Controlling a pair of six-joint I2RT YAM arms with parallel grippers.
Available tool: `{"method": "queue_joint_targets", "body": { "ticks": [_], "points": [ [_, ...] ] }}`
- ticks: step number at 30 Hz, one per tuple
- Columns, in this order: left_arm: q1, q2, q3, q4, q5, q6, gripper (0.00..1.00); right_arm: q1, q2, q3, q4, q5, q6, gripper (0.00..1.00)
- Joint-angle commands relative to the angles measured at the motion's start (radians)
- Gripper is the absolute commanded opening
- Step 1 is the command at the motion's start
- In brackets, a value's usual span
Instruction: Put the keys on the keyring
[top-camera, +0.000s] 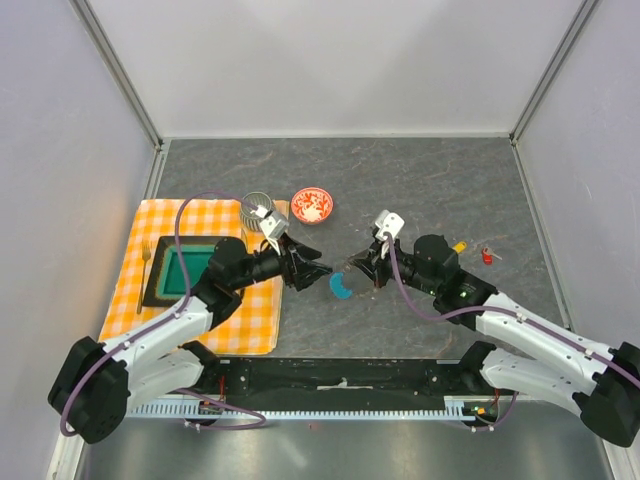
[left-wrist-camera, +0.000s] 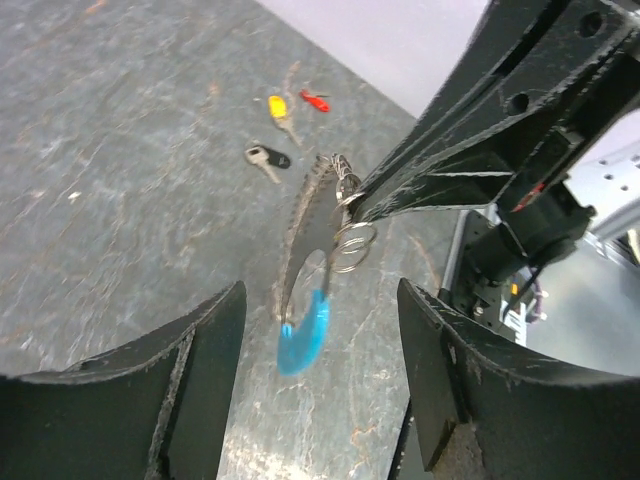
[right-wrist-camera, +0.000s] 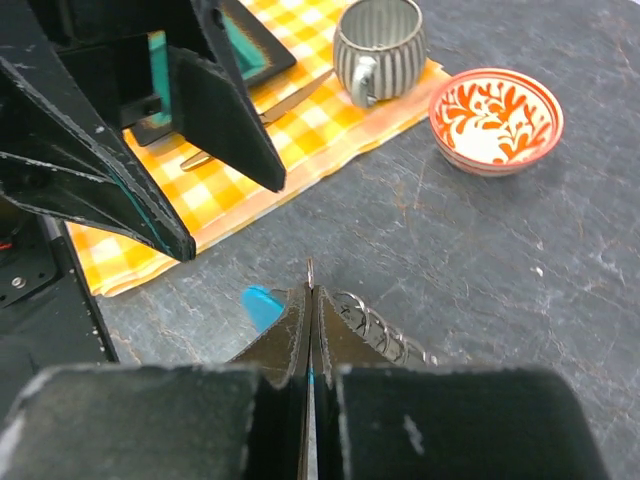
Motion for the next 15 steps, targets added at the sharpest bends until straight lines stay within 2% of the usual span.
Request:
{"method": "queue_joint_targets", "body": {
  "ticks": [1, 10, 15],
  "points": [
    [-0.005, 0.051, 0.077, 0.147, 0.148, 0.036, 0.66, -0.002, -0.014, 0.102, 0.025, -0.128, -0.052, 0.00],
    [-0.018, 0.152, 0.159, 0.200, 0.341, 0.030, 0.44, -0.002, -0.065, 0.153, -0.042, -0.178, -0.093, 0.00],
    [-0.031, 0.154, 0.177, 0.200, 0.401, 0.038, 0.37, -0.002, -0.069, 0.148, -0.047, -0.211, -0.095, 0.00]
  ]
}}
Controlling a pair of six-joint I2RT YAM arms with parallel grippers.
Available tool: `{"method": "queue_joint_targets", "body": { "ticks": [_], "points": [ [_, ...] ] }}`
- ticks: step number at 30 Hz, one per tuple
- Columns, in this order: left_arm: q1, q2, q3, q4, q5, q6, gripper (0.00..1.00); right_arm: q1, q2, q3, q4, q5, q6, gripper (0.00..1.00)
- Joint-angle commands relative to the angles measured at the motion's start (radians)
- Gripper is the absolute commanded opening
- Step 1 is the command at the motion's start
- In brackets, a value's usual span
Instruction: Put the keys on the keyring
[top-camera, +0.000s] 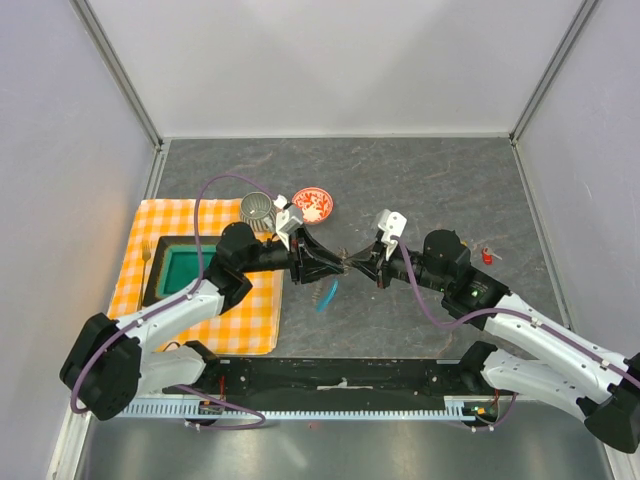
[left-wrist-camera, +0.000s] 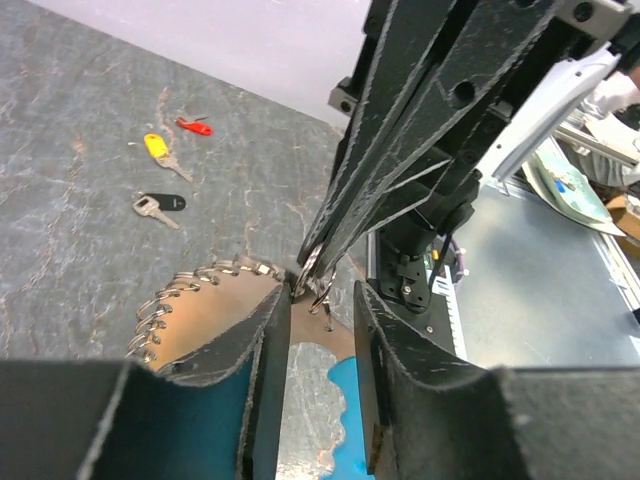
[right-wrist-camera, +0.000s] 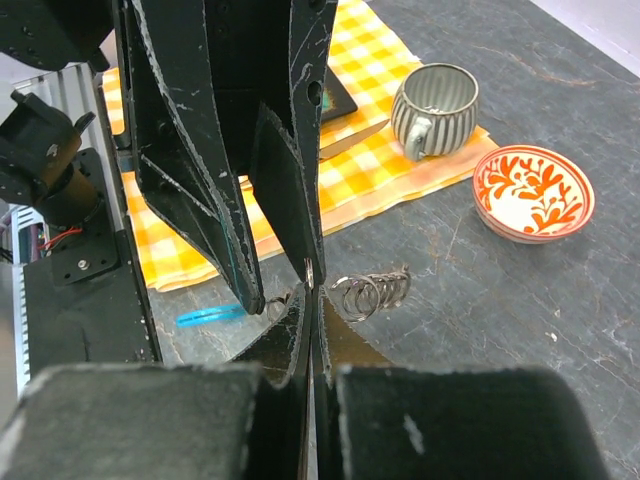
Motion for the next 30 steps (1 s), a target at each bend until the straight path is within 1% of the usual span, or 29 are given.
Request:
{"method": "queue_joint_targets", "body": {
  "ticks": [1, 4, 12, 15, 18, 20, 21, 22, 24, 30],
  "points": [
    [-0.016, -0.008, 0.041, 0.055, 0.100, 0.034, 0.34, -0.001, -0.018, 0.049, 0.032, -0.061, -0.019, 0.00],
    [-0.024, -0.012, 0.040, 0.049, 0.122, 0.040, 0.31, -0.003, -0.022, 0.038, 0.049, -0.072, -0.011, 0.00],
    [-0.033, -0.028, 0.053, 0.011, 0.146, 0.074, 0.30, -0.001, -0.028, 0.029, 0.064, -0.089, -0.010, 0.00],
    [-0.033, -0.046, 0.058, 0.008, 0.163, 0.078, 0.26, -0.001, -0.032, 0.026, 0.066, -0.090, -0.005, 0.00],
    [-0.033, -0.068, 0.067, -0.003, 0.180, 0.078, 0.24, -0.001, -0.040, 0.020, 0.075, -0.090, -0.002, 0.00],
    [-0.033, -0.077, 0.075, -0.026, 0.200, 0.080, 0.25, -0.001, -0.045, 0.017, 0.083, -0.093, -0.002, 0.00],
    [-0.032, -0.083, 0.084, -0.035, 0.206, 0.083, 0.27, -0.001, -0.049, 0.012, 0.090, -0.095, -0.002, 0.00],
    [-0.033, -0.088, 0.089, -0.046, 0.206, 0.086, 0.32, -0.001, -0.052, 0.012, 0.094, -0.096, -0.002, 0.00],
    [-0.033, -0.094, 0.099, -0.079, 0.211, 0.103, 0.33, -0.001, -0.058, 0.010, 0.100, -0.108, 0.022, 0.00],
    [-0.033, -0.105, 0.133, -0.119, 0.249, 0.117, 0.34, -0.001, -0.069, 0.009, 0.103, -0.113, 0.024, 0.00]
  ]
}}
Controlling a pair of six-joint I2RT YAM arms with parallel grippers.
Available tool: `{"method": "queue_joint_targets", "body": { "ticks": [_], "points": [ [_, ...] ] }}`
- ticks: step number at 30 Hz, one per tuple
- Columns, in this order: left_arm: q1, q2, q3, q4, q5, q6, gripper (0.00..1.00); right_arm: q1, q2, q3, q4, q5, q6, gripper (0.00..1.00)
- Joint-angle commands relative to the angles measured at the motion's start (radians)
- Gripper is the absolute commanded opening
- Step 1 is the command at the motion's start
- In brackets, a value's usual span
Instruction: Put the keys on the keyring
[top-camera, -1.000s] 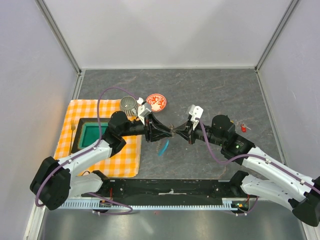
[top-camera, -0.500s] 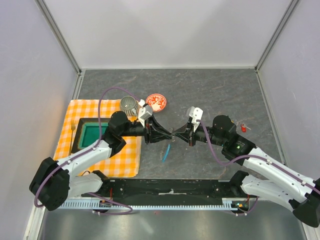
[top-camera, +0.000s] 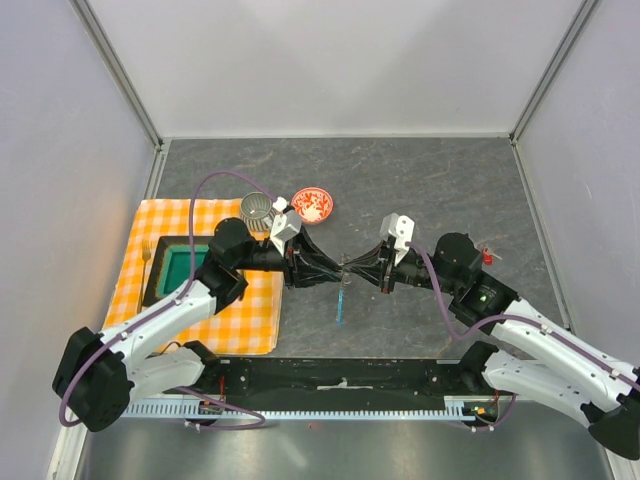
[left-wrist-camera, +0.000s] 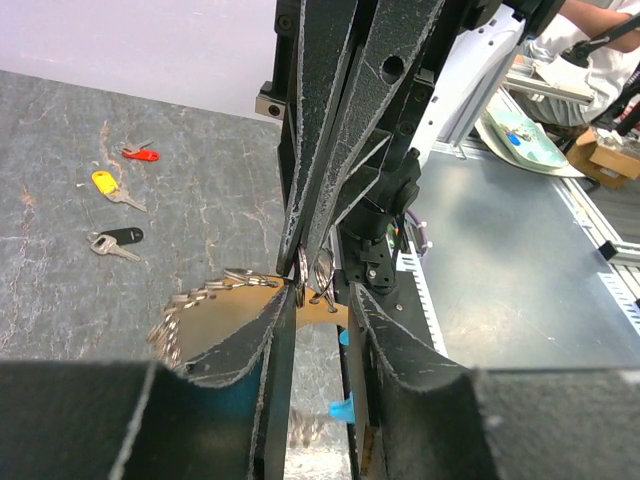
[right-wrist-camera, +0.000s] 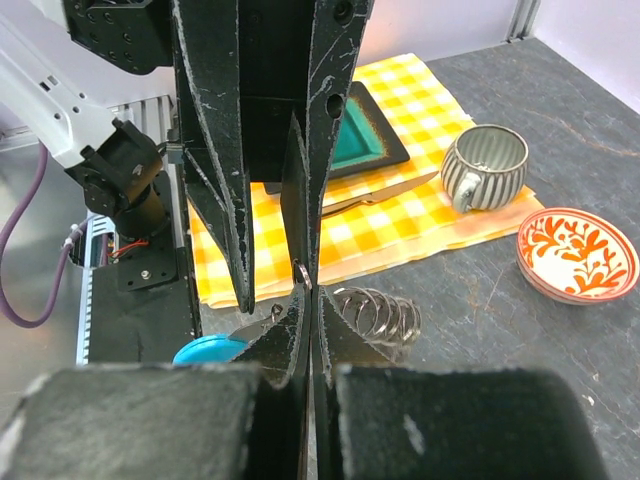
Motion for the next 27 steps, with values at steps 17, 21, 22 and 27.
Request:
{"method": "queue_joint_targets", "body": {
  "ticks": [17, 21, 22, 27],
  "points": [
    [-0.016, -0.045, 0.138, -0.167, 0.100, 0.123, 0.16, -0.003, -0.031, -0.008, 0.067, 0.014, 0.014, 0.00],
    [-0.014, -0.065, 0.168, -0.276, 0.059, 0.186, 0.08, -0.003, -0.032, -0.017, 0.070, 0.019, 0.016, 0.00],
    [-0.016, -0.077, 0.175, -0.299, 0.047, 0.215, 0.05, -0.003, -0.031, -0.020, 0.070, 0.019, 0.016, 0.00],
    [-0.014, -0.103, 0.230, -0.464, -0.039, 0.308, 0.02, -0.003, -0.028, -0.028, 0.055, 0.027, 0.026, 0.02]
  ]
}}
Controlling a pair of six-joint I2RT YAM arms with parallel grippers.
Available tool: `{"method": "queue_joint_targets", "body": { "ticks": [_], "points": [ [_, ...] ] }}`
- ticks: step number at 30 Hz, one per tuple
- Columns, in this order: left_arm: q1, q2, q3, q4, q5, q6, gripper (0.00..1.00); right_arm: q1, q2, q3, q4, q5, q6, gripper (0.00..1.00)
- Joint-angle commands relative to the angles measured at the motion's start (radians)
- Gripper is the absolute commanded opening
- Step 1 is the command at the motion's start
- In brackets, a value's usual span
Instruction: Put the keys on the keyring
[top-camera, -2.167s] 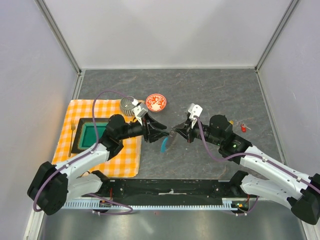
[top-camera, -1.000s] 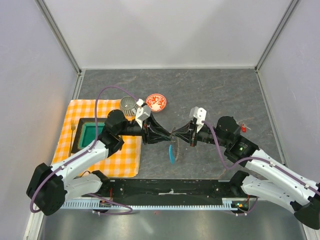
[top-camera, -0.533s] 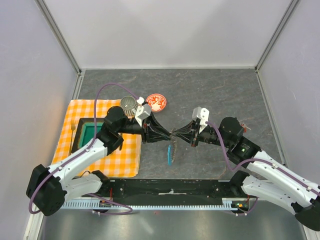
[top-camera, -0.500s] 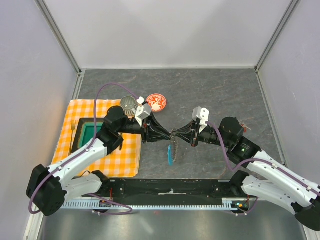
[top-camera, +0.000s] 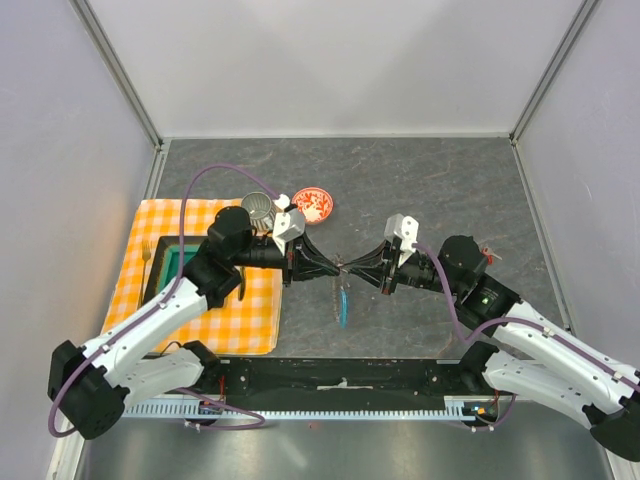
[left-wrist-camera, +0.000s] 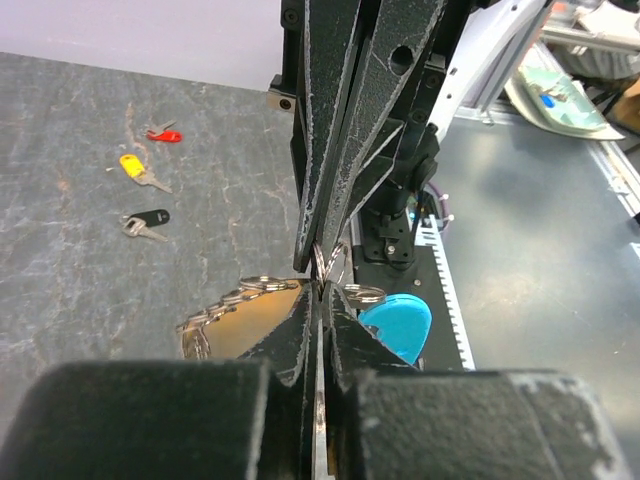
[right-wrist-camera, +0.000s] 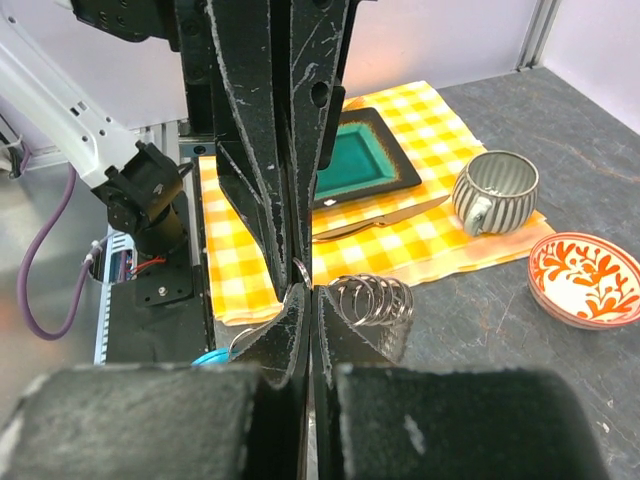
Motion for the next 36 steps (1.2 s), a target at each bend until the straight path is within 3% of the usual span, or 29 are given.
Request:
{"method": "queue_joint_targets", "body": {
  "ticks": [1, 6, 9, 20, 36],
  "points": [
    [-0.007, -0.058, 0.103, -0.194, -0.046, 0.159, 0.02, -0.009, 0.000, -0.013, -0.003, 0.052, -0.009, 0.04],
    [-0.007, -0.029, 0.203, -0.426, -0.169, 0.269, 0.02, -0.009, 0.023, 0.046, -0.109, 0.082, -0.044, 0.26],
    [-0.008, -0.003, 0.258, -0.549, -0.227, 0.326, 0.02, -0.009, 0.044, 0.085, -0.181, 0.119, -0.093, 0.34],
    [-0.008, 0.017, 0.267, -0.632, -0.244, 0.404, 0.02, -0.009, 0.089, 0.150, -0.190, 0.116, -0.122, 0.34],
    [-0.008, 0.026, 0.254, -0.635, -0.167, 0.412, 0.02, -0.009, 0.205, 0.239, -0.241, -0.089, -0.233, 0.29]
  ]
}}
